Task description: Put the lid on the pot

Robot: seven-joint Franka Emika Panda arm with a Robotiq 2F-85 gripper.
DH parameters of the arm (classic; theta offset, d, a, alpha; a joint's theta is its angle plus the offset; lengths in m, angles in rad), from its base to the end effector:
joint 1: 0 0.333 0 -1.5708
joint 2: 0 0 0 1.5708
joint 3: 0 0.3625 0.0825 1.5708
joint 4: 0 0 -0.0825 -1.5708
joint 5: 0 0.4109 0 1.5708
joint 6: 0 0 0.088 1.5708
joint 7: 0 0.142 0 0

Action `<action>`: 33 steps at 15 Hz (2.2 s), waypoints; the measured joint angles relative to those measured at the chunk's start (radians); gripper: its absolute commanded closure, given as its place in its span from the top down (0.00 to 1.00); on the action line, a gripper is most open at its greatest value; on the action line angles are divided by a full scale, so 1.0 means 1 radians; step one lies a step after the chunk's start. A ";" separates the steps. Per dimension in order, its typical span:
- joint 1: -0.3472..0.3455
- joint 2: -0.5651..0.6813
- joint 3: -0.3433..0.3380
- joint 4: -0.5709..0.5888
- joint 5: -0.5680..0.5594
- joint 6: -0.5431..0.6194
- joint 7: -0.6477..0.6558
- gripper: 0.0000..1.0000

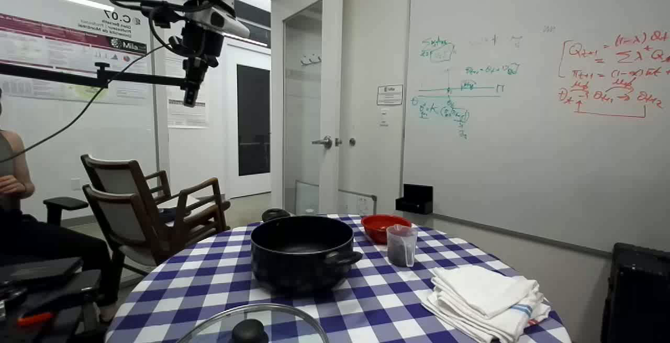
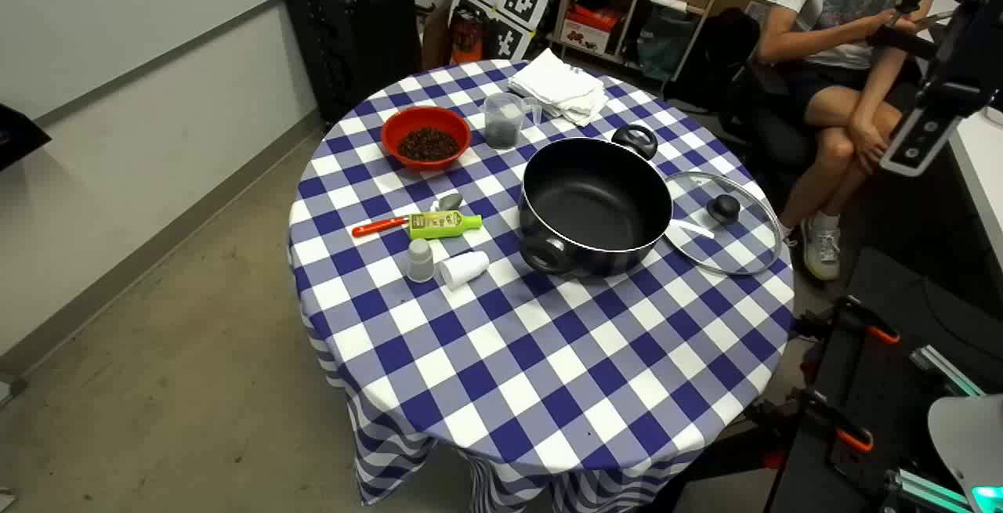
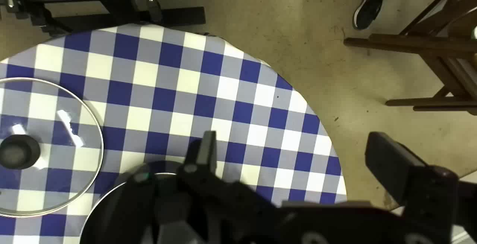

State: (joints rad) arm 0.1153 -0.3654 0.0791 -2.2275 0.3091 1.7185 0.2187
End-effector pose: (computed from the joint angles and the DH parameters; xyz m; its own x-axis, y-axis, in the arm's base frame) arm 0.4175 0.1246 0.5131 0.9763 -0.0739 -0.2033 -0.1202 -0.9668 -0.2256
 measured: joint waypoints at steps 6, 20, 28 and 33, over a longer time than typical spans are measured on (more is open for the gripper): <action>0.000 0.000 0.000 0.000 0.000 0.001 0.000 1.00; -0.111 0.098 -0.033 -0.051 0.002 0.109 0.082 1.00; -0.210 0.270 -0.136 -0.211 0.102 0.465 0.153 1.00; -0.237 0.363 -0.174 -0.280 0.159 0.650 0.265 1.00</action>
State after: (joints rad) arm -0.1220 -0.0024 -0.0949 -2.5076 0.4685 2.3683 0.4836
